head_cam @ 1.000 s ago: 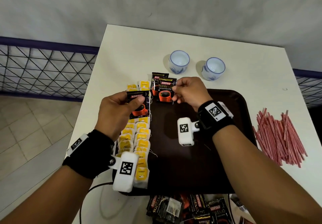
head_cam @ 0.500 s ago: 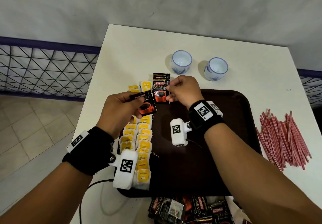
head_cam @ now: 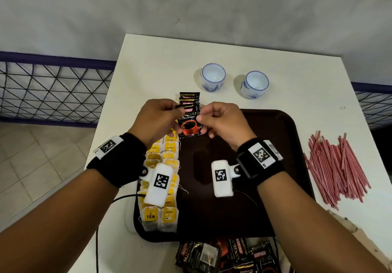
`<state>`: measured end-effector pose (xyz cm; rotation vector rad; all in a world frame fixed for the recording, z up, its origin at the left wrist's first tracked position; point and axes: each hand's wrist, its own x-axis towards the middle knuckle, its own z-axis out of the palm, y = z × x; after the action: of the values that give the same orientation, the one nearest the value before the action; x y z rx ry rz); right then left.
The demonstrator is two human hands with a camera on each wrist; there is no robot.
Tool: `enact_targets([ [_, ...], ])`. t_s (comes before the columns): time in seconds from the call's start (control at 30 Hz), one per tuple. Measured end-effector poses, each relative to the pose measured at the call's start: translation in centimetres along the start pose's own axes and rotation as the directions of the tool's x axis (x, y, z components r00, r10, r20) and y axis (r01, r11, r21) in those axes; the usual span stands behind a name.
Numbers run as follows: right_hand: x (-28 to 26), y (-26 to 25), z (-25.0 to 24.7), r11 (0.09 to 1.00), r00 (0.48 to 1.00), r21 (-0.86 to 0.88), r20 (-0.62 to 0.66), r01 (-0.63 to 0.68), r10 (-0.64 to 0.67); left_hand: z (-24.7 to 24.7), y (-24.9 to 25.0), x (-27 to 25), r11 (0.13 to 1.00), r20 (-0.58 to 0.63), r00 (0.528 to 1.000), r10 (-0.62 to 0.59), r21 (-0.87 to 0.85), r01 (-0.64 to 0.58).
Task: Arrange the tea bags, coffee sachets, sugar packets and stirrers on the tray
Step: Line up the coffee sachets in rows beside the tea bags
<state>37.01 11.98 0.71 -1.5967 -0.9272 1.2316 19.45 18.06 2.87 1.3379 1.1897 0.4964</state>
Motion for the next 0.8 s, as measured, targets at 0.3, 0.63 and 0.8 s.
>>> enact_targets([
  [0.3,1.9,1.5,-0.3,0.996,0.996,-0.063,-0.069,-0.068,0.064,-1.1,0.2,-1.8,0.972,-0.107,0.986,0.129,0.213,-0.104],
  [0.63,3.2,1.5,0.4,0.993,0.992,-0.061,-0.080,-0.103,0.098,-0.3,-4.7,-12.3,0.991,-0.028,0.996,-0.080,0.110,0.082],
  [0.8,0.2,0.6,-0.6,0.993,0.986,-0.032,-0.122,-0.118,0.113,0.5,-5.9,-15.6,0.981,0.044,0.996,-0.080,0.182,0.071],
])
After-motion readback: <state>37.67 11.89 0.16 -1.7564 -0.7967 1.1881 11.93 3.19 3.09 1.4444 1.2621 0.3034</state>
